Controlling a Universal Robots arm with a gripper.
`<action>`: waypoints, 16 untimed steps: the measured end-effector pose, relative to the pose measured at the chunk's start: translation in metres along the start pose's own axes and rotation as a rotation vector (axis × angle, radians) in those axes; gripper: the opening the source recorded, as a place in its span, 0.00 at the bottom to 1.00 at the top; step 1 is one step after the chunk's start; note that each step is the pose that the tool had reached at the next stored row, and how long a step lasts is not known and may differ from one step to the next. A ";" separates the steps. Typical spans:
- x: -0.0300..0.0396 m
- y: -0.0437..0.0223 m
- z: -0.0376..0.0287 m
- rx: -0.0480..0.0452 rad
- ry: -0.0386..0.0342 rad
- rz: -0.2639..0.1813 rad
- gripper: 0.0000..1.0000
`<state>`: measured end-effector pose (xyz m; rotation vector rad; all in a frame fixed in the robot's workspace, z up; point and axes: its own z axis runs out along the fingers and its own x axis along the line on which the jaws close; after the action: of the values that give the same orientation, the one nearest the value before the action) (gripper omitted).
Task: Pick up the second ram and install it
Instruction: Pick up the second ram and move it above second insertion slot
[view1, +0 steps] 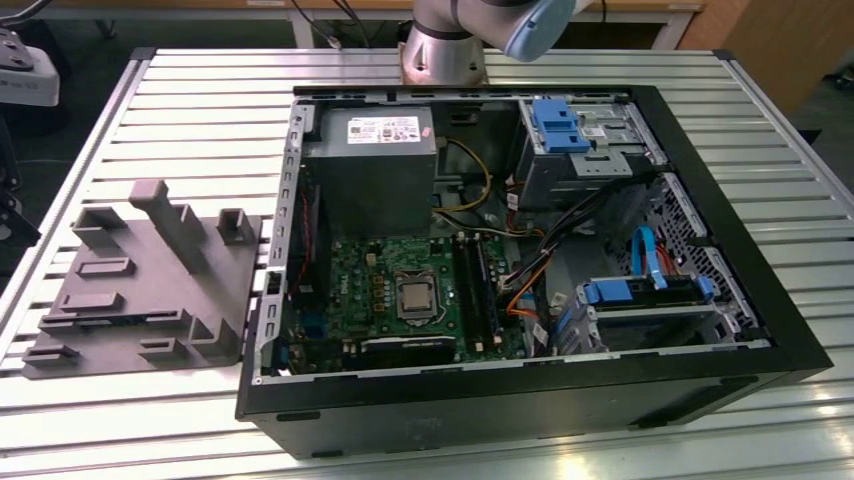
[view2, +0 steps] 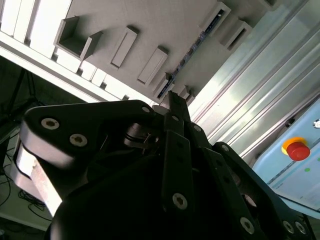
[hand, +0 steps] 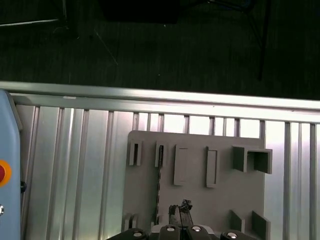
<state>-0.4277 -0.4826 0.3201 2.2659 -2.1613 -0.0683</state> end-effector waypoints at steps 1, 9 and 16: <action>0.0000 0.0000 0.0001 -0.0001 0.0001 -0.002 0.11; 0.0000 0.0000 0.0011 -0.0004 0.0006 -0.015 0.11; 0.0000 -0.0001 0.0022 -0.0006 0.0009 -0.026 0.11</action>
<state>-0.4277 -0.4825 0.3179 2.2935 -2.1312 -0.0681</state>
